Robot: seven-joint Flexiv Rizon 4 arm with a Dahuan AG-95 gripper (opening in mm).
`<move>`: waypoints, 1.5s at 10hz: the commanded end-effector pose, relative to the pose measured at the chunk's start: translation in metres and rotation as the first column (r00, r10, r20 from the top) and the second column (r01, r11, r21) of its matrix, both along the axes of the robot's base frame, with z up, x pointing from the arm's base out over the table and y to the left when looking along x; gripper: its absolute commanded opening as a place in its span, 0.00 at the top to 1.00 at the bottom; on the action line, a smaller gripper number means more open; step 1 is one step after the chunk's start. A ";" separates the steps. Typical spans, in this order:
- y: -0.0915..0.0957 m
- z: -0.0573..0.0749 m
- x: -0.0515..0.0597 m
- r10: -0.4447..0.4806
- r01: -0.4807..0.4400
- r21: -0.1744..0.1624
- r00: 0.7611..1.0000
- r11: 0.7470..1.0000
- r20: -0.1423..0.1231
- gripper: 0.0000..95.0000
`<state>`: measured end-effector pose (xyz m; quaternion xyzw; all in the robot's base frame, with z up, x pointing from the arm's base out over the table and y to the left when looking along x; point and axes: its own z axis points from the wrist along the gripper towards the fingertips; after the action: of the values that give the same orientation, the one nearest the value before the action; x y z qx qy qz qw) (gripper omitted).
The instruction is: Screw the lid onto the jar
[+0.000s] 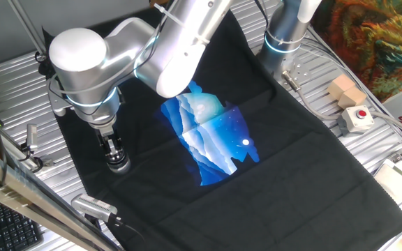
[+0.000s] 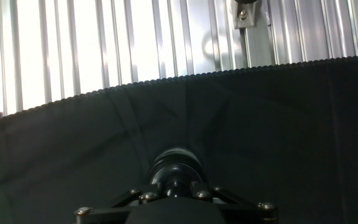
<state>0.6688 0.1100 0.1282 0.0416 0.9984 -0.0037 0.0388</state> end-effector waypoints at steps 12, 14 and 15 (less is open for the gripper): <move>0.000 -0.002 0.000 0.000 0.000 0.000 1.000 1.000 0.011 1.00; 0.000 -0.003 0.000 0.000 -0.001 0.001 1.000 1.000 0.014 1.00; -0.001 -0.003 0.000 0.001 -0.001 0.001 1.000 1.000 0.014 1.00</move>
<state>0.6687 0.1094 0.1256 0.0413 0.9981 -0.0028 0.0460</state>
